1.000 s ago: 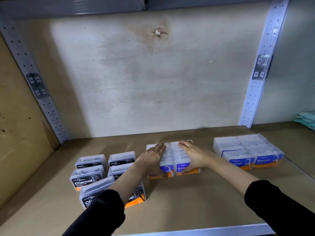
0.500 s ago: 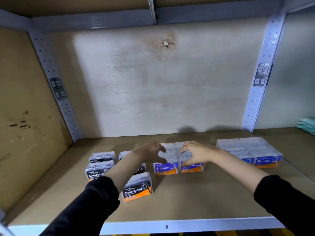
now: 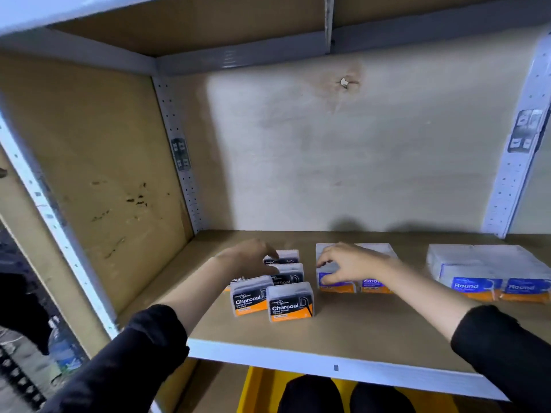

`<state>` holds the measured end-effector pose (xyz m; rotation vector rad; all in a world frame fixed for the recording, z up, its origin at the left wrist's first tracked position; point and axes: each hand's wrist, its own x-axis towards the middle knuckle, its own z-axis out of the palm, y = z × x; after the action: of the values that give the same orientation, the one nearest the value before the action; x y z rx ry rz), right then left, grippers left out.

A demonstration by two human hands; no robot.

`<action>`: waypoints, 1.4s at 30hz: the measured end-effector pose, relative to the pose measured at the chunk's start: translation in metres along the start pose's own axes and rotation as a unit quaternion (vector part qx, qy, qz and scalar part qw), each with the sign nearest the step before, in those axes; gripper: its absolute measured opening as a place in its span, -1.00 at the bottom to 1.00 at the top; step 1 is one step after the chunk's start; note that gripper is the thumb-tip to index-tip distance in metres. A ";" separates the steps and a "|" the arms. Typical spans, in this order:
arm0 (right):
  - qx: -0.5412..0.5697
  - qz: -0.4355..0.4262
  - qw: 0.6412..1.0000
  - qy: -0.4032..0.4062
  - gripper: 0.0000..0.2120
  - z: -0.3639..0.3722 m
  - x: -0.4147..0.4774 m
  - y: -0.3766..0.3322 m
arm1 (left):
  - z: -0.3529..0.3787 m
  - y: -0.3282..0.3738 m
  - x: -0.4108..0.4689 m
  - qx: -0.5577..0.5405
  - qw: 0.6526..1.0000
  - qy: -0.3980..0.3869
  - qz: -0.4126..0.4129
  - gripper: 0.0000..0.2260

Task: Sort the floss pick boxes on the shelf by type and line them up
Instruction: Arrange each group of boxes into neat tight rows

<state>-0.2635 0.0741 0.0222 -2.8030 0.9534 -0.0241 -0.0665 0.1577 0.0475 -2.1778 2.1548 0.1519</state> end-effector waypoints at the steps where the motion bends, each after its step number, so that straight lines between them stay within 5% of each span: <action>1: -0.002 -0.006 1.000 -0.002 -0.57 0.001 0.004 -0.005 | 0.001 -0.008 -0.005 -0.004 1.000 0.003 -0.011 -0.65; 15: 0.018 -0.017 1.000 0.006 -0.66 0.006 0.068 -0.027 | 0.009 -0.081 0.001 -0.031 0.995 0.003 -0.094 -0.63; 29: 0.026 0.042 0.999 -0.011 -0.48 0.033 0.136 -0.004 | 0.035 -0.125 0.082 -0.030 0.996 -0.030 -0.076 -0.57; 42: 0.036 0.052 0.998 0.012 -0.52 0.045 0.172 -0.007 | 0.041 -0.148 0.108 -0.008 0.997 -0.038 -0.062 -0.58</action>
<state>-0.1195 -0.0170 -0.0283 -2.6902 1.0791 -0.0780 0.0813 0.0573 -0.0089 -2.2664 1.9803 0.2398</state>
